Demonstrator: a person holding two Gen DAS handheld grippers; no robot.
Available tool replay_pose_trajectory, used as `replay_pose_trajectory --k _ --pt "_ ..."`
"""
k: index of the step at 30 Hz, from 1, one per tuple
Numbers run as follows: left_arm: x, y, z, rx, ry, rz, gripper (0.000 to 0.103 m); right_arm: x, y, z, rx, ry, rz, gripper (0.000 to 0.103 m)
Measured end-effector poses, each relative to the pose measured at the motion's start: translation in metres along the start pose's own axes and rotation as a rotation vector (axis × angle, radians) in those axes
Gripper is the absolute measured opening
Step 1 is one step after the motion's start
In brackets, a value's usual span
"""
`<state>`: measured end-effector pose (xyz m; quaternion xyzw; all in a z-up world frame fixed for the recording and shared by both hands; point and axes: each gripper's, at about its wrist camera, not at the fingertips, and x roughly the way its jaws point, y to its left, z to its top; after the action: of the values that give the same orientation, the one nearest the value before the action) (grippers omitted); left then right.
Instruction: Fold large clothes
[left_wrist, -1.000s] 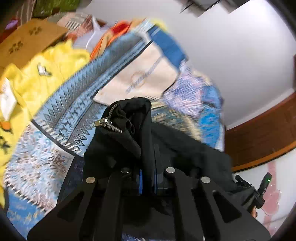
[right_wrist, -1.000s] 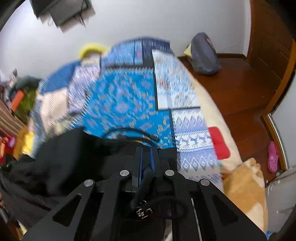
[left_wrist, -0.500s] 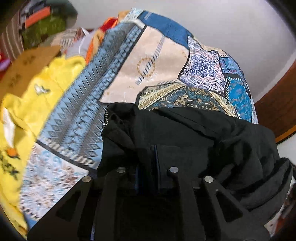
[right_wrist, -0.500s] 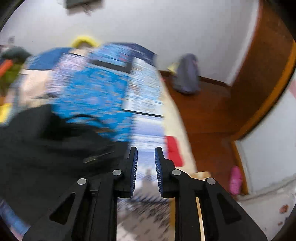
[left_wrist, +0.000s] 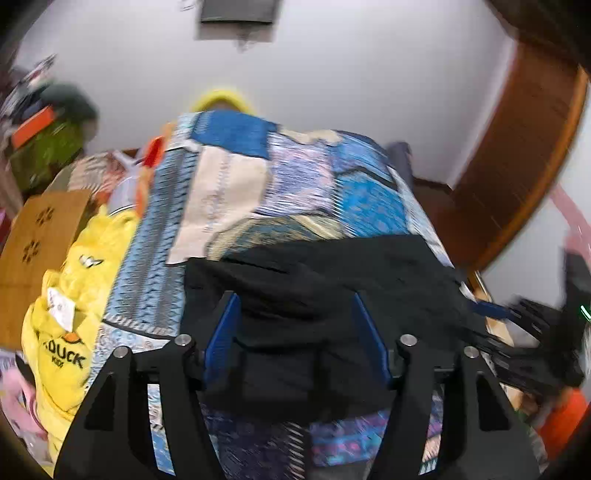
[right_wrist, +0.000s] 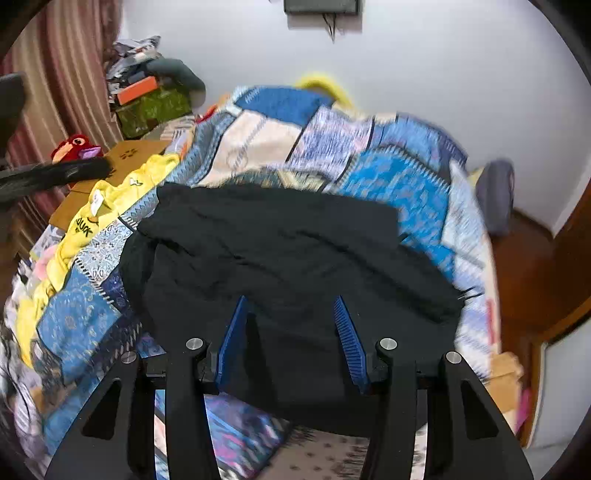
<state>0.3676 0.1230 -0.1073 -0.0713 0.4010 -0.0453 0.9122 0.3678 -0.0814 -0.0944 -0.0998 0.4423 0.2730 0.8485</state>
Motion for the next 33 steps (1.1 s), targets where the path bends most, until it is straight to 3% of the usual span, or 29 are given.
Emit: replay_pose_trajectory --k 4,7,9,14,17,27,33 --pt "0.022 -0.043 -0.022 0.127 0.05 -0.049 0.062 0.028 -0.024 0.005 0.152 0.051 0.079 0.046" --pt "0.056 -0.064 -0.03 0.173 0.087 -0.035 0.06 0.037 -0.036 0.005 0.191 0.047 0.092 0.047" --pt "0.082 -0.063 -0.028 0.147 0.128 -0.025 0.058 0.041 -0.034 0.006 0.153 0.042 0.076 0.052" --pt "0.131 -0.042 -0.017 0.01 0.174 -0.056 0.058 0.059 -0.036 0.001 0.084 0.056 0.015 0.052" --pt "0.148 -0.049 -0.02 0.062 0.181 -0.006 0.059 0.069 -0.044 -0.004 0.091 0.048 0.02 0.052" --pt "0.148 -0.052 -0.028 0.077 0.175 0.026 0.06 0.058 -0.043 -0.012 0.112 0.054 0.006 0.053" --pt "0.12 -0.041 -0.04 0.011 0.161 0.009 0.062 0.029 -0.036 -0.026 0.096 0.073 -0.035 0.053"
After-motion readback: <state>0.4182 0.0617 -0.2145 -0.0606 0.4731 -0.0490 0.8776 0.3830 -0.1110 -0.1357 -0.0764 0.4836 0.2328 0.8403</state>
